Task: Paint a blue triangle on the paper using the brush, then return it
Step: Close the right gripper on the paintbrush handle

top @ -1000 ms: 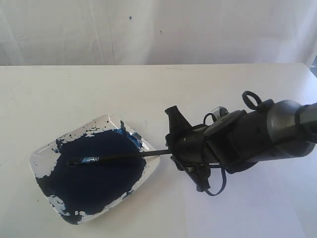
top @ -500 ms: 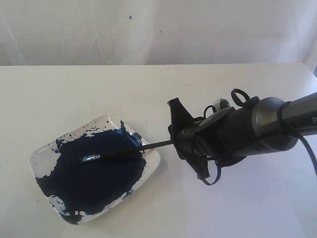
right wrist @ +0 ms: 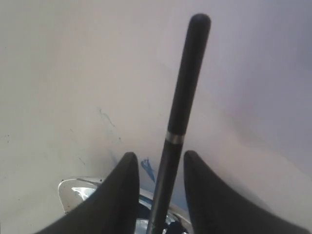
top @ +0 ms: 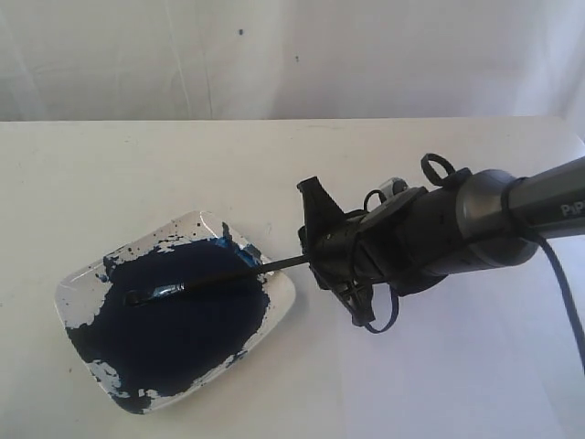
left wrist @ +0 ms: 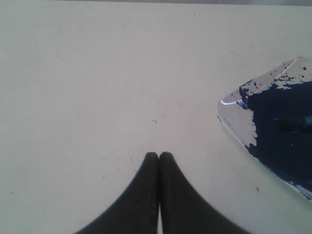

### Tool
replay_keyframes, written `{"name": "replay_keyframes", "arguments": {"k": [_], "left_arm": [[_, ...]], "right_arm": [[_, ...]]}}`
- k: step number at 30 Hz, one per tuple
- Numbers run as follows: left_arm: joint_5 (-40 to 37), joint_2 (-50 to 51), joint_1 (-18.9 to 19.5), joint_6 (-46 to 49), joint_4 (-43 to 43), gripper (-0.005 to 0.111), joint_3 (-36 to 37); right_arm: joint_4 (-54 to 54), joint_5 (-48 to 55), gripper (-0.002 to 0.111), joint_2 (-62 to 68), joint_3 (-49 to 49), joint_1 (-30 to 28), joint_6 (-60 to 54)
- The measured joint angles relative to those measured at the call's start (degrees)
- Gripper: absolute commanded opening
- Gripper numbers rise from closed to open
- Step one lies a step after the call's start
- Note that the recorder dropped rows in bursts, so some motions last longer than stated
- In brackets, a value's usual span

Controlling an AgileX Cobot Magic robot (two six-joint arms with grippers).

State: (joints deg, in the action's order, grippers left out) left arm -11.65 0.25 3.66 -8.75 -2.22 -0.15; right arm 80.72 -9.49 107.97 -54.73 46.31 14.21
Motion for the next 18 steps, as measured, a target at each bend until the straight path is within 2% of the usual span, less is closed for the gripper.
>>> {"name": "replay_keyframes", "arguments": {"k": [18], "left_arm": [[0.0,0.0,0.0,0.0,0.0,0.000,0.0]], "right_arm": [[-0.1,3.4,0.030,6.2,-5.9,0.0,0.0]]}}
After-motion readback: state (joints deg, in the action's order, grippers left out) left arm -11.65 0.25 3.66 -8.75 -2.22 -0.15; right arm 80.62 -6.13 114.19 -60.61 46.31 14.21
